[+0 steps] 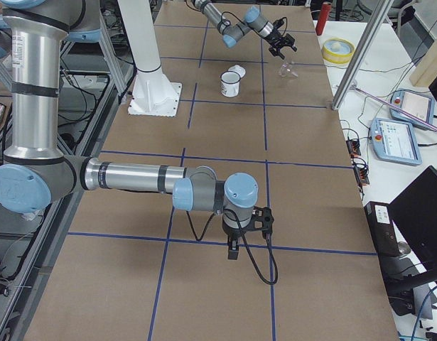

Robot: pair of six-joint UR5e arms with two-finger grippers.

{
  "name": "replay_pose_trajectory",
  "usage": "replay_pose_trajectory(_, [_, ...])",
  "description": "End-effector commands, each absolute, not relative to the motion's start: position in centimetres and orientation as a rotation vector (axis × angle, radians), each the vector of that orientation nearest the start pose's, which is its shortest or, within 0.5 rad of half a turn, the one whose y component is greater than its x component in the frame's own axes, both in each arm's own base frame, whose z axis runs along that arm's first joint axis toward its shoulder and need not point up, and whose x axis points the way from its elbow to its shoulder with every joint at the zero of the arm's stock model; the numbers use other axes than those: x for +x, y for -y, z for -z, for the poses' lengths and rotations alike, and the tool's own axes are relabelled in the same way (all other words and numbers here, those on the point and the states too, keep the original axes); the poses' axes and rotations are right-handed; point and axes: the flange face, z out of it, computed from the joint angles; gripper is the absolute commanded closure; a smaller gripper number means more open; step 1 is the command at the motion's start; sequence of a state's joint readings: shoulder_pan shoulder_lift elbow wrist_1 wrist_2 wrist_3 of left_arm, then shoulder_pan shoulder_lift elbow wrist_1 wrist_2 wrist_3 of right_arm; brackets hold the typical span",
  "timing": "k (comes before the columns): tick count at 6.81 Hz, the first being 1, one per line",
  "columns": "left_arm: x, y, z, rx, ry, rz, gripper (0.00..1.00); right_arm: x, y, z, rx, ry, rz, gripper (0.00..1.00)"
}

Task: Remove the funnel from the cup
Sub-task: 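Lower the funnel onto the table farther from the robot and release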

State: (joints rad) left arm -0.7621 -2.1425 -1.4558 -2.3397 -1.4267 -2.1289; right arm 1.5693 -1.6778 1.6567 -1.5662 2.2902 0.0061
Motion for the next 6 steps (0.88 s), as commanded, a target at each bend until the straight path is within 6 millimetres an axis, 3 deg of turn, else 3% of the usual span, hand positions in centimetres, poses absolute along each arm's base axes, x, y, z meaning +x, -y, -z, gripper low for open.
replay_pose_trajectory(1, [38.4, 54.6, -23.9, 0.257, -1.048, 0.896, 0.00, 6.7, 44.5, -67.0, -0.019, 0.719, -0.010, 0.00])
replay_pose_trajectory(2, [36.4, 52.4, -21.7, 0.294, -0.946, 0.718, 0.00, 6.7, 44.5, -67.0, -0.019, 0.719, -0.010, 0.00])
replay_pose_trajectory(3, [36.0, 51.0, -20.9, 0.289, -0.914, 0.503, 0.00, 6.7, 44.5, -67.0, -0.019, 0.719, -0.010, 0.00])
replay_pose_trajectory(5, [36.4, 49.4, -21.8, 0.271, -0.903, 0.188, 0.00, 6.7, 44.5, -67.0, -0.019, 0.719, -0.010, 0.00])
replay_pose_trajectory(6, [36.8, 49.2, -23.2, 0.215, -0.844, 0.186, 0.00, 6.7, 44.6, -66.9, -0.017, 0.719, -0.010, 0.00])
